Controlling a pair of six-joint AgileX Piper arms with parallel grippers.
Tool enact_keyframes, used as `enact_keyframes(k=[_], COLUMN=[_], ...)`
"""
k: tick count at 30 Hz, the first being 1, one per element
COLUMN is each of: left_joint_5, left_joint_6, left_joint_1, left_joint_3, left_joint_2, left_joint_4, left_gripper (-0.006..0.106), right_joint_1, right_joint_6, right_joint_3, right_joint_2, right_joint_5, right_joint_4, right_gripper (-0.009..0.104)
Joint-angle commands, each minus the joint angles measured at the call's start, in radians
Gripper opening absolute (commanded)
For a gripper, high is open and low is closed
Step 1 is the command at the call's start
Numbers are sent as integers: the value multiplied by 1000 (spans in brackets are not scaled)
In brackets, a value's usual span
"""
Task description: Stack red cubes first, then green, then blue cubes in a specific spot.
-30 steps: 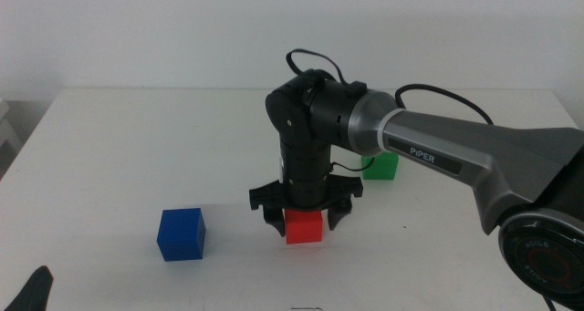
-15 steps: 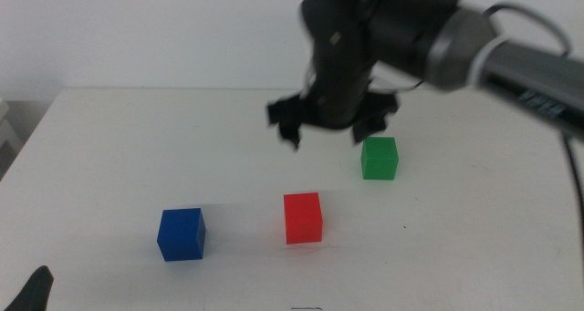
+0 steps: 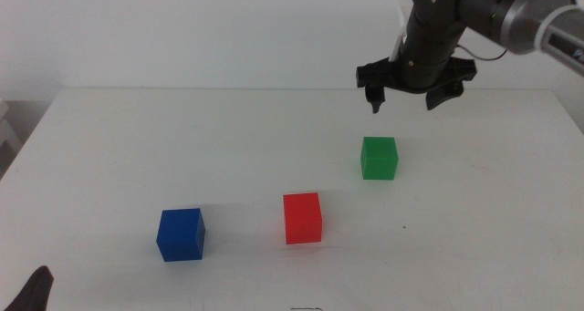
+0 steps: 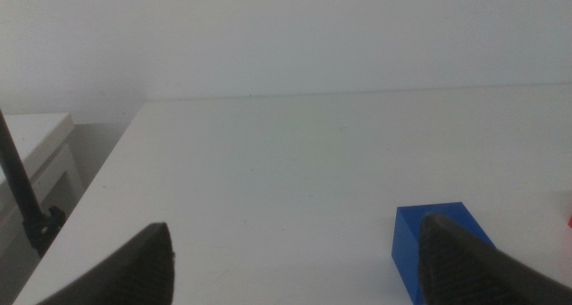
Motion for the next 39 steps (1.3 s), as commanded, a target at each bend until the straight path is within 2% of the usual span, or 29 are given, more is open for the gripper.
enact_keyframes(k=[1,14,19,21,23,25,27,28,34,39], left_joint_5=[-83,-83,-83,-83,-83,-83,-83,-83,-83,-83], left_joint_6=[-8,-8,-8,-8,-8,-8,-8,-8,-8,-8], left_joint_1=[-1,-1,-1,-1,-1,-1,-1,-1,-1,-1], left_joint_3=[-3,-3,-3,-3,-3,-3,-3,-3,-3,-3], left_joint_2=[-21,-21,-21,-21,-21,-21,-21,-21,-21,-21], left_joint_4=[-9,-9,-9,-9,-9,-9,-9,-9,-9,-9], left_gripper=[94,94,94,94,94,94,94,94,94,94], right_joint_1=[-6,-7,-11,-12,-12,-12,-6,0,81,232], right_joint_6=[-38,-31,-21,-22,-20,-18,-33,-38,-20,94], right_joint_3=[-27,-27,-27,-27,-27,-27,-27,-27,-27,-27], right_joint_2=[-36,98,148,162,168,167,152,138,-2,-62], right_joint_5=[-75,-102,-123,-124,-116,-113,-106,-102,-22,49], right_joint_4=[11,28,29,25,16,7,2,2,-8,-40], right_gripper=[94,94,89,83,66,41,6,-2,-1,-1])
